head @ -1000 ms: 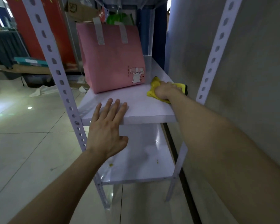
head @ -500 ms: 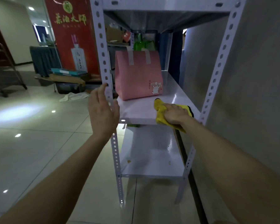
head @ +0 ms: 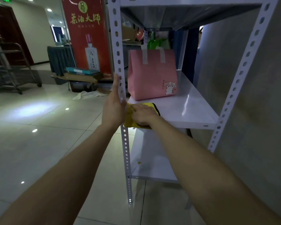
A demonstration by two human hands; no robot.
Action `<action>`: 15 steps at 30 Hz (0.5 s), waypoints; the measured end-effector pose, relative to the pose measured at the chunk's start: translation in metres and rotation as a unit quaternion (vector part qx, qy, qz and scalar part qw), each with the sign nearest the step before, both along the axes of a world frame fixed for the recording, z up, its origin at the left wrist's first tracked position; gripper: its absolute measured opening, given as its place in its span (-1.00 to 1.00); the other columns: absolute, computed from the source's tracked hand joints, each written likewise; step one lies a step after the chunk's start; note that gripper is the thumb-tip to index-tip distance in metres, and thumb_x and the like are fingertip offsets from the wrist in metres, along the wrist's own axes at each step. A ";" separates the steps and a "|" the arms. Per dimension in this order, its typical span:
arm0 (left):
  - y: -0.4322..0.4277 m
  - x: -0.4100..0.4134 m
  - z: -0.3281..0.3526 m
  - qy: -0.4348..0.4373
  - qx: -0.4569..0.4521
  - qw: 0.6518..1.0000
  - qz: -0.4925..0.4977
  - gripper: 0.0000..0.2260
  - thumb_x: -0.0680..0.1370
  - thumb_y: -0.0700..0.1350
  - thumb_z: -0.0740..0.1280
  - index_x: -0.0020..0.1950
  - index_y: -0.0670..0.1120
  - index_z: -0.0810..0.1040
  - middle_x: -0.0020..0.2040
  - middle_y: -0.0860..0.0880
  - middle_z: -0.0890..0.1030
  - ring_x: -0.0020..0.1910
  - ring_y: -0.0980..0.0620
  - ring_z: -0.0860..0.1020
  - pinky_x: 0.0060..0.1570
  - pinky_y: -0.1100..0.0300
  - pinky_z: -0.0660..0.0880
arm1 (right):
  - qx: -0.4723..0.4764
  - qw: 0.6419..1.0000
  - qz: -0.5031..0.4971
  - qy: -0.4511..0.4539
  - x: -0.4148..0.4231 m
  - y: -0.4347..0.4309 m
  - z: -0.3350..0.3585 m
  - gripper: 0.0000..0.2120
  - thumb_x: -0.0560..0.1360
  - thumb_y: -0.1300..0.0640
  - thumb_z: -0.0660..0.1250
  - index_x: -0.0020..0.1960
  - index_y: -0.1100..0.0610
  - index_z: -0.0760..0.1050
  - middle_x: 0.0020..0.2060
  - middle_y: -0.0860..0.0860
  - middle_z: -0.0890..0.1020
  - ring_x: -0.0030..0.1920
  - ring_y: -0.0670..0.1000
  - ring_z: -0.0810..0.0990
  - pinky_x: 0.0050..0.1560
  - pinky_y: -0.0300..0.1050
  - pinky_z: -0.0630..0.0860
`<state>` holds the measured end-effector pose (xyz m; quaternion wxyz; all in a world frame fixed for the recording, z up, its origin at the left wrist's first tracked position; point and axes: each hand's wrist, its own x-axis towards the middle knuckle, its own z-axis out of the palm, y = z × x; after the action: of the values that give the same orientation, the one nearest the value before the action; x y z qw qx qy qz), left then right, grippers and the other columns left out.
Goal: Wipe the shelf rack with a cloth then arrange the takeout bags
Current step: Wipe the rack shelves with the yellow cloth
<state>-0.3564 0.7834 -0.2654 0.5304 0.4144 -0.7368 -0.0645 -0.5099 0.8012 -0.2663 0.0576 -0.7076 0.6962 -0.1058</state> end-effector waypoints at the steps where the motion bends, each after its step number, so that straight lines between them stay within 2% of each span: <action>1: 0.002 -0.003 0.000 -0.003 -0.010 1.000 0.007 -0.04 0.68 -0.15 0.34 0.66 0.45 -0.33 0.72 -0.02 0.30 0.27 -0.19 0.68 -0.22 0.17 0.54 | -0.001 1.000 0.000 -0.001 -0.006 0.005 0.002 -0.47 0.68 -0.03 0.02 0.64 -0.09 0.30 0.59 0.07 0.41 0.55 0.18 0.38 0.54 0.23 0.30; 3: 0.004 -0.011 -0.001 -0.002 -0.011 1.000 0.012 -0.07 0.68 -0.01 0.39 0.72 0.33 -0.29 0.74 -0.02 0.22 0.43 -0.20 0.58 0.07 0.02 0.62 | 0.000 1.000 -0.004 -0.004 -0.021 0.020 0.004 -0.40 0.63 -0.14 0.03 0.67 -0.11 0.25 0.60 0.06 0.39 0.55 0.18 0.38 0.54 0.23 0.29; 4: 0.004 -0.014 -0.001 0.010 -0.009 1.000 0.008 -0.07 0.68 0.02 0.42 0.75 0.27 -0.25 0.75 -0.03 0.20 0.52 -0.18 0.50 0.22 -0.02 0.57 | -0.001 1.000 -0.012 -0.010 -0.033 0.029 0.005 -0.36 0.60 -0.22 0.04 0.67 -0.14 0.24 0.60 0.05 0.40 0.55 0.19 0.39 0.54 0.23 0.29; 5: 0.003 -0.018 -0.001 0.027 -0.006 1.000 0.005 -0.08 0.68 0.00 0.43 0.77 0.21 -0.21 0.75 -0.02 0.18 0.59 -0.13 0.41 0.32 0.01 0.50 | -0.001 0.999 -0.026 -0.020 -0.048 0.037 0.005 -0.35 0.60 -0.27 0.04 0.67 -0.17 0.23 0.60 0.03 0.40 0.55 0.19 0.39 0.55 0.22 0.29; 7: 0.000 -0.027 0.001 0.074 0.006 0.997 0.004 -0.17 0.70 -0.07 0.36 0.78 0.14 -0.13 0.75 0.02 0.14 0.63 -0.01 0.29 0.39 0.10 0.37 | 0.009 0.997 -0.070 -0.037 -0.089 0.052 0.003 -0.38 0.67 -0.30 -0.01 0.69 -0.17 0.19 0.63 -0.01 0.35 0.59 0.15 0.34 0.60 0.17 0.22; 9: 0.000 -0.035 0.002 0.114 0.022 0.993 0.002 -0.27 0.71 -0.12 0.21 0.78 0.14 -0.11 0.72 0.08 0.17 0.55 0.09 0.32 0.35 0.12 0.38 | 0.018 0.991 -0.117 -0.053 -0.131 0.064 0.004 -0.37 0.68 -0.33 -0.05 0.70 -0.15 0.18 0.65 -0.02 0.32 0.61 0.13 0.31 0.63 0.13 0.17; 10: 0.000 -0.038 0.000 0.120 0.018 0.993 0.004 -0.28 0.69 -0.11 0.16 0.78 0.15 -0.12 0.65 0.12 0.21 0.46 0.10 0.37 0.27 0.10 0.42 | 0.023 0.988 -0.139 -0.060 -0.147 0.067 0.005 -0.35 0.67 -0.35 -0.07 0.70 -0.15 0.18 0.65 -0.01 0.32 0.61 0.13 0.30 0.63 0.13 0.16; 12: -0.001 -0.040 -0.005 0.109 -0.004 0.994 0.018 -0.26 0.67 -0.07 0.13 0.77 0.19 -0.17 0.50 0.13 0.27 0.27 -0.01 0.47 0.08 0.04 0.45 | 0.035 0.983 -0.170 -0.059 -0.170 0.063 0.006 -0.33 0.67 -0.36 -0.07 0.71 -0.14 0.15 0.65 0.02 0.31 0.62 0.16 0.29 0.64 0.16 0.15; 15: -0.013 -0.040 -0.014 0.089 -0.025 0.995 0.044 -0.23 0.68 -0.15 0.14 0.75 0.25 -0.21 0.48 0.03 0.33 0.03 -0.21 0.57 -0.12 -0.06 0.50 | 0.043 0.976 -0.211 -0.046 -0.188 0.039 0.005 -0.33 0.69 -0.32 -0.10 0.73 -0.09 0.08 0.66 0.08 0.27 0.63 0.20 0.25 0.64 0.23 0.11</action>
<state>-0.3961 0.7700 -0.2794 0.6063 0.4262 -0.6688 -0.0593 -0.6975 0.8402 -0.2613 0.0962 -0.5362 0.8302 -0.1180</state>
